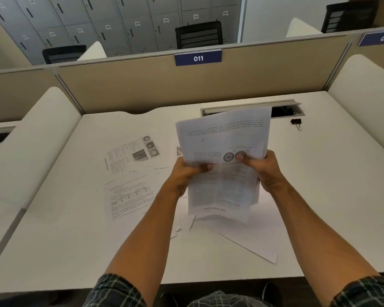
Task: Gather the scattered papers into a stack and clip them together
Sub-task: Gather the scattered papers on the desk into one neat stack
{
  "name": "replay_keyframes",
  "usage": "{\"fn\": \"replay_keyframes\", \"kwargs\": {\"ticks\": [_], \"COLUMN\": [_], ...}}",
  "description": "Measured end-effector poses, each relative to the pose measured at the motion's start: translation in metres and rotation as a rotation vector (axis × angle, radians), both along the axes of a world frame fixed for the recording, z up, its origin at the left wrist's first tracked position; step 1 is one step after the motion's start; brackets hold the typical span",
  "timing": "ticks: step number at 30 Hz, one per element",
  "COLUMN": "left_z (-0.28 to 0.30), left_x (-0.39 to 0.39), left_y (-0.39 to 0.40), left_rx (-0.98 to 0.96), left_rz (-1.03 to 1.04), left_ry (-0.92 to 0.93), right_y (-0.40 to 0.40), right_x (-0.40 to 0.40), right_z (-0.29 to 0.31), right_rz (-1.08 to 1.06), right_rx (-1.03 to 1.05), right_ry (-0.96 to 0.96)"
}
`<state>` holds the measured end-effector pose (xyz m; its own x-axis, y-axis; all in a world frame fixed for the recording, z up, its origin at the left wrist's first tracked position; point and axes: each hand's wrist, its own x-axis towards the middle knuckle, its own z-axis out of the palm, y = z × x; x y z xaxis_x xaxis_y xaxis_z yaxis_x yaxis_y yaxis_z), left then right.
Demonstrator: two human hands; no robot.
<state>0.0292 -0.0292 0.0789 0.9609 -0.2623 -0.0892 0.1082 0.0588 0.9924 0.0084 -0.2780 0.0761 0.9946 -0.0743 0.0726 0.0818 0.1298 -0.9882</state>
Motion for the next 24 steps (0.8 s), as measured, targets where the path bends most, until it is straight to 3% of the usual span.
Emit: {"fn": "replay_keyframes", "kwargs": {"ticks": [4,9,19,24], "left_z": [0.006,-0.019,-0.033,-0.037], "left_x": [0.003,-0.011,-0.011,-0.006], "left_y": [0.009,0.015,0.006,-0.001], "left_rx": [-0.077,0.082,0.136,0.103], "left_rz": [-0.075,-0.072,-0.016,0.002], "left_ry": [-0.097,-0.019,0.069,0.133], "right_y": [-0.004,-0.008,-0.003,0.0], "right_x": [0.0,-0.008,-0.002,0.003], "right_z": [0.008,-0.029,-0.045,-0.048], "right_rz": [0.119,0.163,0.132,-0.021], "right_rx": [-0.004,-0.011,-0.003,-0.011], "right_ry": [-0.129,0.005,0.047,0.103]}}
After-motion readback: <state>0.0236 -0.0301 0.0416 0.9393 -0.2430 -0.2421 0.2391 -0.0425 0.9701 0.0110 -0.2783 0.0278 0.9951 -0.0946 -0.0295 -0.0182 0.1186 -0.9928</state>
